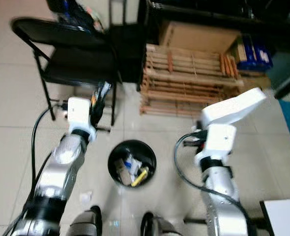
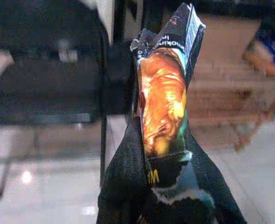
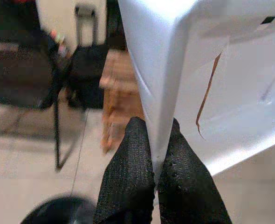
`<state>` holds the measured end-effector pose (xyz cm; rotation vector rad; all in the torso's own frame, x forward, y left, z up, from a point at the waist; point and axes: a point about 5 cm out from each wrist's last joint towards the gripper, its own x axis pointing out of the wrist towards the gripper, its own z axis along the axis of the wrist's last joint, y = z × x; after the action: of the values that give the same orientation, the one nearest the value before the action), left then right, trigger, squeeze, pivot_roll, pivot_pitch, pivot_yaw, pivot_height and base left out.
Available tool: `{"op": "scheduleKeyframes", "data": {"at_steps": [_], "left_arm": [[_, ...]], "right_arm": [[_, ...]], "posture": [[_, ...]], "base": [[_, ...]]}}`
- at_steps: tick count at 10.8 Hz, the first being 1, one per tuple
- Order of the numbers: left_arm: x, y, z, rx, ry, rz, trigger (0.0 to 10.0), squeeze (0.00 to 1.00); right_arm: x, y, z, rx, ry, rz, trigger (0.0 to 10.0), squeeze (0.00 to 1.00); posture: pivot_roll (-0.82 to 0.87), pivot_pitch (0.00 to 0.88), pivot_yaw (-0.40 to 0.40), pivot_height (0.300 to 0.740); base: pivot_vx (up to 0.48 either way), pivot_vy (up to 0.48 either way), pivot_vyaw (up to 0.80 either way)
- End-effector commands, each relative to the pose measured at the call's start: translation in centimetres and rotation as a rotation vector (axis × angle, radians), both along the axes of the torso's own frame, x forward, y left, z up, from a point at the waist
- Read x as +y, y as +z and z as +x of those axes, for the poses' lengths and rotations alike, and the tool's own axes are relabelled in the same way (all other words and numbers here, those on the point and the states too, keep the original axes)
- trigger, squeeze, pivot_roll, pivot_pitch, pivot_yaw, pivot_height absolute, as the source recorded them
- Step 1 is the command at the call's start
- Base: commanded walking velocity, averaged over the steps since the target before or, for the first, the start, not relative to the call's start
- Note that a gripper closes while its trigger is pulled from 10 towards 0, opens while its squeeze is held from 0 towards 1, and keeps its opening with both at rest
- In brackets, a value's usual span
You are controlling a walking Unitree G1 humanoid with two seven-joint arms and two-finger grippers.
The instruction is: Picking trash to rubbish bin
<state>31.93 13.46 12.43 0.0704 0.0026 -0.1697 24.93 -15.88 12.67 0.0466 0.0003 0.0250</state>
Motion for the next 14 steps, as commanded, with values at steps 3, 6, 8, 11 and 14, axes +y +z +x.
{"op": "scheduleKeyframes", "data": {"at_steps": [3, 6, 8, 11, 14], "left_arm": [[-1.9, -4.0, -1.2, 0.189, -0.061, 0.008, 10.0, 0.00], [-3.1, -6.9, -0.9, 0.321, -0.069, 0.026, 10.0, 0.00], [-3.6, -8.3, -0.8, 0.373, -0.089, 0.053, 10.0, 0.00], [-3.7, -9.2, -0.6, 0.406, -0.091, 0.078, 10.0, 0.00], [-3.6, -10.6, -1.1, 0.466, -0.077, 0.106, 10.0, 0.00]], "right_arm": [[-0.4, -0.2, 0.1, 0.009, 0.006, 0.003, 10.0, 0.00], [-1.5, 2.9, 0.5, -0.098, -0.019, -0.021, 10.0, 0.00], [-0.7, 4.0, -0.2, -0.088, 0.122, -0.009, 10.0, 0.00], [0.3, 1.7, -2.4, 0.049, 0.255, -0.001, 10.0, 0.00], [1.0, 0.3, -4.0, 0.139, 0.337, 0.017, 10.0, 0.00]], "posture": [[0.23, 0.336, -0.199, 0.740], [0.18, 0.318, -0.200, 0.740], [0.13, 0.307, -0.194, 0.740], [0.11, 0.297, -0.198, 0.740], [0.10, 0.290, -0.205, 0.740]], "base": [[0.000, 0.000, 0.00], [0.000, 0.000, 0.00], [0.000, 0.000, 0.00], [0.000, 0.000, 0.00], [0.000, 0.000, 0.00]]}}
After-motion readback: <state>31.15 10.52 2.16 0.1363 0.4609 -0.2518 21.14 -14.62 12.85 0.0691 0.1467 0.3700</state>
